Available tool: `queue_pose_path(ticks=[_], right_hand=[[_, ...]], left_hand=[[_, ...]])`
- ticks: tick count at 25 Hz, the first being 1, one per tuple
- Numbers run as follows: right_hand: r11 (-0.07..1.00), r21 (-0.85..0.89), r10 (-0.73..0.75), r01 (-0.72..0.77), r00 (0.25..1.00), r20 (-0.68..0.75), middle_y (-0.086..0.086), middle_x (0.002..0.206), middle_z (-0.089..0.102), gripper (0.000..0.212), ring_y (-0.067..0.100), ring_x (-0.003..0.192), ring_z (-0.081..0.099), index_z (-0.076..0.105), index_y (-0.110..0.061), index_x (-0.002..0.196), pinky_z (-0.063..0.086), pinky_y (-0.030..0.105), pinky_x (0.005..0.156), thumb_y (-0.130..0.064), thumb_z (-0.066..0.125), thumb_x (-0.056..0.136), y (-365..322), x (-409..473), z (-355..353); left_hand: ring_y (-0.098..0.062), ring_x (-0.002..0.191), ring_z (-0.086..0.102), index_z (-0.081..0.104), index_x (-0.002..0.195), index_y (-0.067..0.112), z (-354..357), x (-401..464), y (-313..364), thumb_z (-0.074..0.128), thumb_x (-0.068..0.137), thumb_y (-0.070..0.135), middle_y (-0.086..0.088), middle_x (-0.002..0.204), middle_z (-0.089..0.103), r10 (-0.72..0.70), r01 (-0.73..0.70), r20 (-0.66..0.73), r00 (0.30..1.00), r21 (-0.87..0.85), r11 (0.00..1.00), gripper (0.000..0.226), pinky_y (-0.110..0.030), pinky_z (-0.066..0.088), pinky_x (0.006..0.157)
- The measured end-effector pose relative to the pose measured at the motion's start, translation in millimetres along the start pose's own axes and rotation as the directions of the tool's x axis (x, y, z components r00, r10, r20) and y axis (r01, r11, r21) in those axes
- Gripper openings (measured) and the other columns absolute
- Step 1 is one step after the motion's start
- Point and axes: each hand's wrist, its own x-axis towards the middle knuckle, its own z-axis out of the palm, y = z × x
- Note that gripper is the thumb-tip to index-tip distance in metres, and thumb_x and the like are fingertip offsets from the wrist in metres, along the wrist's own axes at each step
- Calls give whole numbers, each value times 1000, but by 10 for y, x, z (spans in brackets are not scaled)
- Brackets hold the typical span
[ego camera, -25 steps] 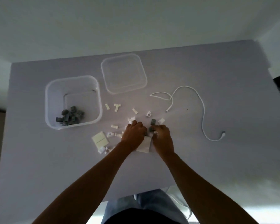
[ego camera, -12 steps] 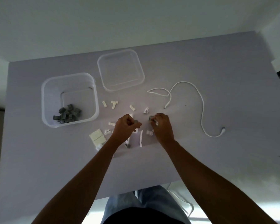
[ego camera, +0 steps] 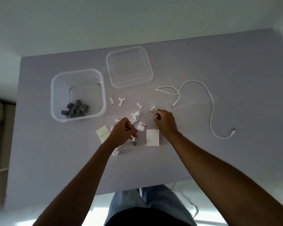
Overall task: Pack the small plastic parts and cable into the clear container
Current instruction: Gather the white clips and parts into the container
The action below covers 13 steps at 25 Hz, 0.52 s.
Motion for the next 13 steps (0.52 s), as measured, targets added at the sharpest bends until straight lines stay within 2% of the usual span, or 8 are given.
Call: queue_pose_path(ticks=[2, 3, 4, 6, 7, 9, 11, 13], right_hand=[[968, 235, 108, -89, 992, -67, 6, 84, 72, 6, 20, 77, 66, 70, -7, 86, 54, 30, 70, -7, 68, 80, -41, -29, -81], [903, 395, 208, -169, 976, -58, 4, 85, 73, 9, 18, 77, 67, 72, -9, 87, 55, 28, 71, -8, 71, 78, -59, -53, -141], [763, 590, 320, -263, 947, 8, 4, 85, 73, 10, 18, 77, 67, 72, -10, 88, 55, 28, 70, -8, 72, 78, -82, -92, -213], [332, 864, 438, -378, 873, 214, 6, 86, 71, 9, 18, 75, 65, 70, -10, 87, 55, 30, 68, -4, 68, 82, -72, -210, -360], [159, 905, 436, -394, 850, 294, 8, 88, 69, 10, 19, 75, 64, 69, -11, 87, 54, 30, 67, -3, 63, 85, -24, -292, -426], [-68, 920, 395, -387, 836, 381, 11, 90, 67, 16, 22, 75, 62, 67, -10, 88, 51, 31, 62, -5, 52, 87, 103, -467, -502], [-167, 919, 406, -356, 825, 394, 12, 84, 63, 18, 24, 70, 59, 65, -7, 87, 47, 30, 57, -12, 47, 86, 213, -637, -525], [-167, 922, 477, -350, 790, 386, 10, 76, 59, 18, 22, 62, 55, 62, -9, 81, 41, 28, 52, -20, 50, 87, 285, -778, -524]], left_hand=[[-24, 65, 69, 44, 89, 15, 9, -56, -54, 46, 91, -9, -14, 80, 70, -42, 44, 39, 998, -39, 998, 24, -33, 54, 55], [-24, 62, 64, 45, 92, 16, 21, -83, -68, 40, 88, -13, -14, 77, 68, -56, 59, 52, 997, -54, 997, 30, -31, 48, 50], [-23, 59, 58, 48, 94, 14, 41, -112, -82, 35, 84, -17, -15, 73, 63, -72, 76, 63, 995, -70, 995, 35, -29, 42, 47], [-20, 56, 45, 50, 93, 12, 74, -147, -125, 32, 78, -18, -15, 68, 53, -117, 125, 72, 990, -108, 986, 38, -26, 33, 45], [-19, 56, 42, 49, 92, 12, 97, -165, -151, 34, 80, -15, -14, 69, 50, -142, 151, 77, 987, -131, 980, 33, -26, 32, 46], [-19, 58, 41, 47, 87, 12, 147, -195, -186, 45, 89, 1, -12, 69, 48, -181, 197, 95, 979, -208, 958, 12, -28, 32, 49], [-18, 54, 40, 49, 82, 11, 200, -225, -197, 52, 96, 23, -10, 63, 47, -221, 231, 66, 973, -279, 932, 18, -28, 32, 49], [-19, 50, 38, 48, 75, 11, 249, -235, -227, 54, 97, 26, -9, 57, 45, -270, 250, -22, 963, -311, 917, 27, -26, 29, 47]])
